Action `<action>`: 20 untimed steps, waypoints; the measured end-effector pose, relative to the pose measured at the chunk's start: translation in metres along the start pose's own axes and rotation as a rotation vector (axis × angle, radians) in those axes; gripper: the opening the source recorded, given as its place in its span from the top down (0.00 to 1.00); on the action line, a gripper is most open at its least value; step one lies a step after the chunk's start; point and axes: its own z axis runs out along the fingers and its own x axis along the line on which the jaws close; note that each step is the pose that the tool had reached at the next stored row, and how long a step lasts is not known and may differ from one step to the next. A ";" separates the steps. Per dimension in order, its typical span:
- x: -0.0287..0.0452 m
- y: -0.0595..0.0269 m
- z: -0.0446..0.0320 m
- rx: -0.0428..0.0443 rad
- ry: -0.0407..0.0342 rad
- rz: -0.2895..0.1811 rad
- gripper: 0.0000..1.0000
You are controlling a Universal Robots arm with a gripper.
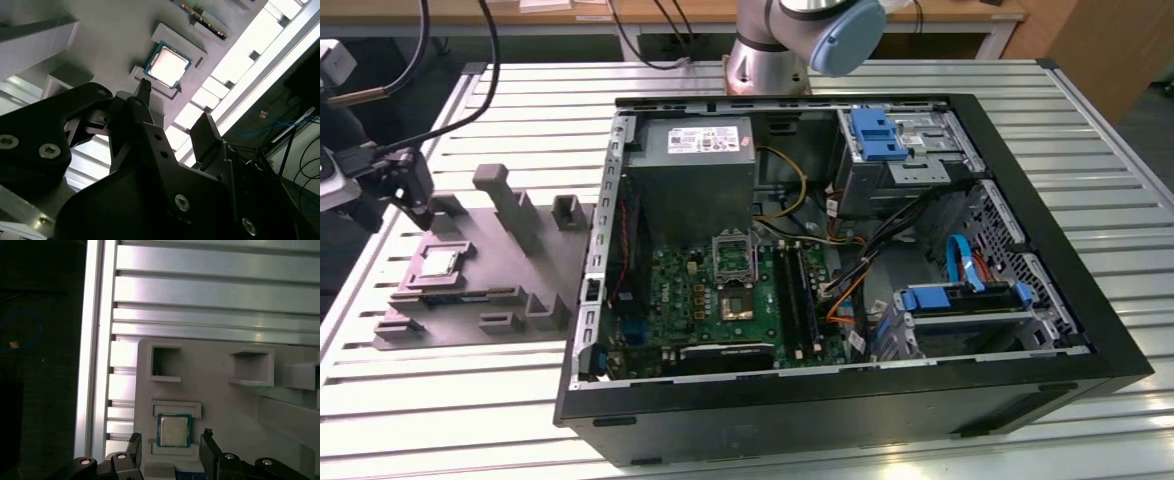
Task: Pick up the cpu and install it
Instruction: 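Pick up the cpu and move it towards the insertion slot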
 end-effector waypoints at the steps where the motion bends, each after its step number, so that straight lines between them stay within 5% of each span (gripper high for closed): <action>1: 0.0001 -0.0003 0.0016 -0.0001 0.0000 0.000 0.42; 9: -0.0029 -0.0011 0.0137 0.0002 -0.0003 0.010 0.42; 20: -0.0042 -0.0017 0.0192 0.0010 -0.0017 0.049 0.42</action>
